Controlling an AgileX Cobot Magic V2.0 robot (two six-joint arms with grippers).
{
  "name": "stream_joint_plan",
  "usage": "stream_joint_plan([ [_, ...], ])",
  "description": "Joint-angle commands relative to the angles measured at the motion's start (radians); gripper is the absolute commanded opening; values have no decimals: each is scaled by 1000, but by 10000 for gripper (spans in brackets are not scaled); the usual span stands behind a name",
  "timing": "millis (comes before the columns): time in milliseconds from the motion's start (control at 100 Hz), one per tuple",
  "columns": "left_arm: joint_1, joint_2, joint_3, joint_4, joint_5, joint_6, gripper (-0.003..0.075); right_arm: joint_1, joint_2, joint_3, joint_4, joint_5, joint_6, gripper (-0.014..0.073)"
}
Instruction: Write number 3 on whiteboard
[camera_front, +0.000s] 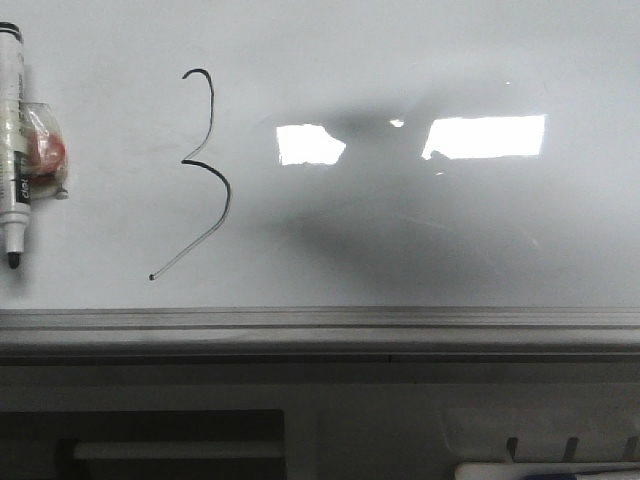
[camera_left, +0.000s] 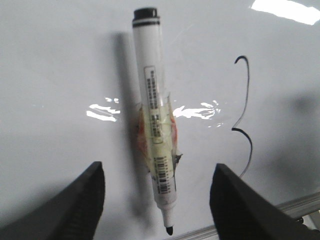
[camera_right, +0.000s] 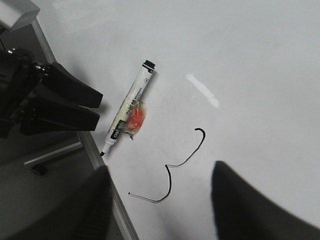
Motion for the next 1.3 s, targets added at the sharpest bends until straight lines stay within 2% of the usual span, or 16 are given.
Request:
stream_joint_plan([
  [0,3,-84,-25,56,-40,3,303,-6,-48,-28,26,-42,0,101],
  [30,3,-112,-25,70,-33,3,243,-6,-60,-22,26,-42,0,-13],
  [50,3,-134,-25,81,-33,3,194,-6,-67,-18,26,-46,0,-57],
  [140,3,-230,-25,142,-33,3,-22,-6,-126,24,26,-77,0,-49],
  [450,3,-550,-25,275,-8,6,-20,-6,-526,383,26,-365,-1,-47],
  [620,3,-678,-25,305,138,6,-20,-6,-773,581,26,-393,-5,-47],
  [760,3,-729,-25,342,199,6,-20,-6,-923,701,26,-394,-5,-47],
  [950,3,-724,-25,338,212,6,-20,-6,-1017,767,26,-392,-5,-48],
  [1291,3,-724,-25,338,212,6,-20,-6,-1018,793,26,-391,-5,-48],
])
